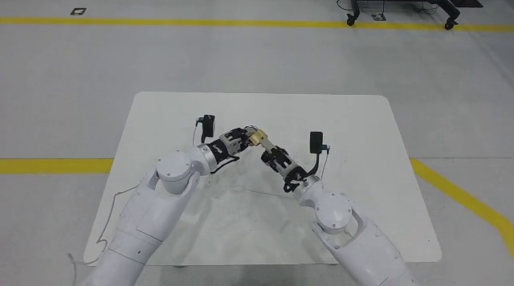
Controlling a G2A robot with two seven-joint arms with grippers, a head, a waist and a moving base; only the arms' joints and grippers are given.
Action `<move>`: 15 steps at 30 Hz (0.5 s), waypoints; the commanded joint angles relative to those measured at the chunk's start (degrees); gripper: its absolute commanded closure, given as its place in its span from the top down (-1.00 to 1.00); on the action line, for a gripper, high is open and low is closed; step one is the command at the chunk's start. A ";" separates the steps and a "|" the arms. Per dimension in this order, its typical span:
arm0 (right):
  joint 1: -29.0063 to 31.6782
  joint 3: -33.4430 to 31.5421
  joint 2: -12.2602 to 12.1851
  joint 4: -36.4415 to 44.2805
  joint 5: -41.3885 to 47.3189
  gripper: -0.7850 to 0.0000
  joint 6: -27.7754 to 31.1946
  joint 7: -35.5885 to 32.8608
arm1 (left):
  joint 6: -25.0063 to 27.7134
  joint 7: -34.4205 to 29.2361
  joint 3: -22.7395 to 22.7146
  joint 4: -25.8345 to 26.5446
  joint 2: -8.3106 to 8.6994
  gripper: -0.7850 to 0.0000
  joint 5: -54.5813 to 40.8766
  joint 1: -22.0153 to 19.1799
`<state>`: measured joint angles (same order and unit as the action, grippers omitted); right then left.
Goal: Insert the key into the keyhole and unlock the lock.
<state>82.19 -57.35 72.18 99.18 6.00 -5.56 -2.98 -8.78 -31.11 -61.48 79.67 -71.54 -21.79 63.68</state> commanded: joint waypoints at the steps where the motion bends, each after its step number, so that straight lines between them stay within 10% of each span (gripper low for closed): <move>1: 0.37 -0.33 0.01 0.43 0.21 0.25 0.29 -0.52 | -0.27 0.17 -0.05 0.00 -0.04 -1.00 -0.06 0.01; 8: 2.62 -5.14 -0.59 3.79 4.57 -0.29 1.49 -4.94 | -6.41 -0.27 -1.57 -2.00 -0.52 -1.00 -8.93 -0.22; 10: 3.50 -7.26 -0.91 4.77 7.00 -1.00 2.02 -7.82 | -9.94 -0.76 -2.12 -3.19 -0.76 -1.00 -13.20 -0.83; 15: 4.94 -11.45 -1.48 6.76 12.73 -1.00 5.25 -14.81 | -17.02 -4.43 -3.67 -6.49 -1.38 -1.00 -25.83 -1.83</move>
<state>86.95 -68.33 70.77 105.79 17.88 -1.14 -16.36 -23.68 -34.47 -65.06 73.98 -72.82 -44.81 62.16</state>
